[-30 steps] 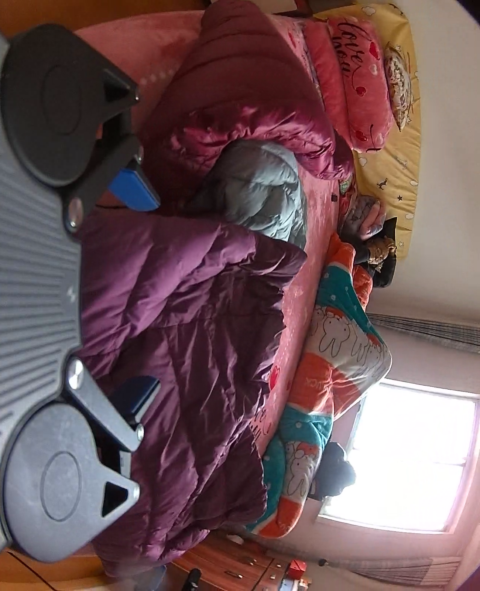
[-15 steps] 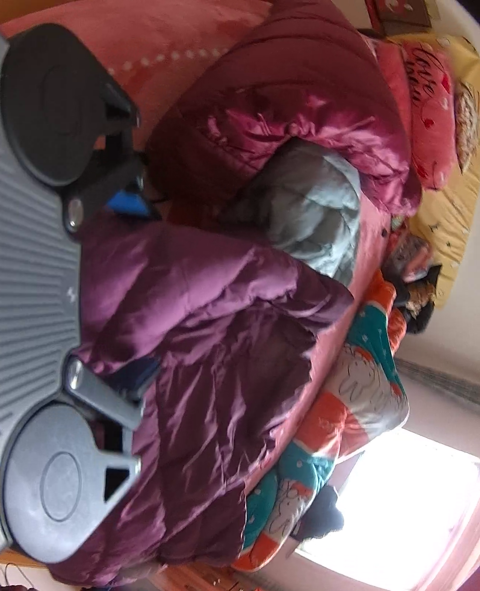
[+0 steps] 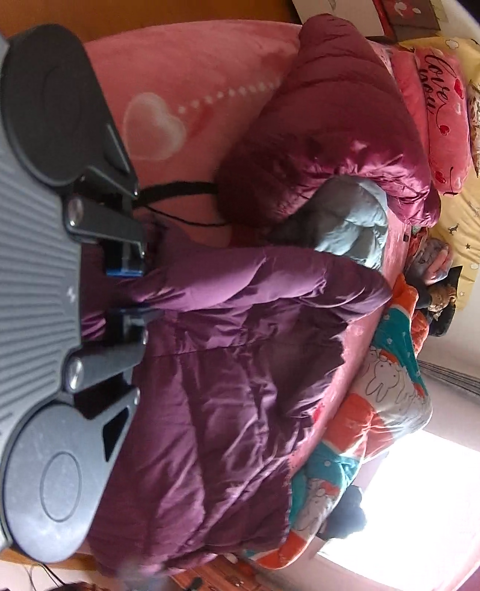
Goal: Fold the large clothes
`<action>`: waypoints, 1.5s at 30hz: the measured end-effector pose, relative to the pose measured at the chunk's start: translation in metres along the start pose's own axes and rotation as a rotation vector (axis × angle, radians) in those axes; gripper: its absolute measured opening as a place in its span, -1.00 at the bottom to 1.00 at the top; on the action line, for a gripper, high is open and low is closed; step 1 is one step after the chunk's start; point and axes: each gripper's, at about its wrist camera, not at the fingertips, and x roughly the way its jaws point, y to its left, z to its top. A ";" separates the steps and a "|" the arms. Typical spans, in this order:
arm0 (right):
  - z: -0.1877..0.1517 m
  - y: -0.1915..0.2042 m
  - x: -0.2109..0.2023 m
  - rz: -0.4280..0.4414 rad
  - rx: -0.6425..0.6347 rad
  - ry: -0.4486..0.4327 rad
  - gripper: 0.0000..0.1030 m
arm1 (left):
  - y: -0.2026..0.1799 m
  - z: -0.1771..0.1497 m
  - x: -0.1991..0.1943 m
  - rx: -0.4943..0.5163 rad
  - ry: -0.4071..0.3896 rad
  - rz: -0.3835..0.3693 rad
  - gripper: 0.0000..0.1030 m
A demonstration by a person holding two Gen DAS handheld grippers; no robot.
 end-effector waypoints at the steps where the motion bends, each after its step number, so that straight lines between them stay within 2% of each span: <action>1: 0.000 0.002 0.000 -0.006 -0.014 -0.009 1.00 | -0.002 0.001 0.000 0.005 -0.004 0.014 -0.66; 3: 0.000 0.009 -0.001 -0.015 -0.052 -0.034 1.00 | -0.008 0.008 -0.006 0.015 -0.018 0.033 -0.62; 5: -0.001 0.020 -0.003 -0.032 -0.108 -0.069 1.00 | -0.019 0.013 -0.016 0.082 -0.049 0.071 -0.51; 9: -0.002 0.046 -0.010 -0.043 -0.239 -0.144 1.00 | -0.044 0.023 -0.048 0.231 -0.178 0.091 -0.18; 12: -0.004 0.067 -0.012 -0.034 -0.297 -0.193 1.00 | -0.063 0.037 -0.062 0.264 -0.276 0.051 -0.12; 14: -0.006 0.077 -0.009 -0.003 -0.326 -0.193 1.00 | -0.077 0.046 -0.058 0.267 -0.297 -0.037 -0.02; 16: -0.011 0.089 -0.001 0.025 -0.377 -0.171 1.00 | -0.094 0.051 -0.042 0.284 -0.298 -0.109 0.01; 19: -0.018 0.107 0.007 0.052 -0.463 -0.145 1.00 | -0.118 0.060 0.000 0.294 -0.257 -0.164 0.01; 24: -0.031 0.136 0.016 0.039 -0.664 -0.130 0.72 | -0.142 0.072 0.065 0.311 -0.236 -0.163 0.01; 27: -0.035 0.146 0.023 0.022 -0.745 -0.130 0.68 | -0.151 0.077 0.094 0.328 -0.211 -0.139 0.01; 28: -0.035 0.148 0.030 0.015 -0.759 -0.104 0.68 | -0.153 0.079 0.100 0.330 -0.204 -0.132 0.01; 30: -0.035 0.147 0.048 -0.005 -0.769 -0.008 0.57 | -0.154 0.083 0.112 0.334 -0.199 -0.129 0.03; 33: -0.037 0.140 0.066 -0.026 -0.739 0.045 0.57 | -0.153 0.084 0.124 0.328 -0.202 -0.128 0.19; 35: -0.035 0.135 0.075 -0.048 -0.719 0.062 0.57 | -0.150 0.085 0.133 0.308 -0.205 -0.130 0.25; 38: -0.025 0.129 0.094 -0.089 -0.668 0.069 0.85 | -0.147 0.086 0.153 0.276 -0.208 -0.152 0.37; 41: -0.024 0.126 0.105 -0.109 -0.593 0.100 0.85 | -0.150 0.085 0.170 0.279 -0.221 -0.174 0.45; 45: -0.029 0.122 0.113 -0.181 -0.596 0.108 0.86 | -0.158 0.083 0.191 0.295 -0.231 -0.204 0.54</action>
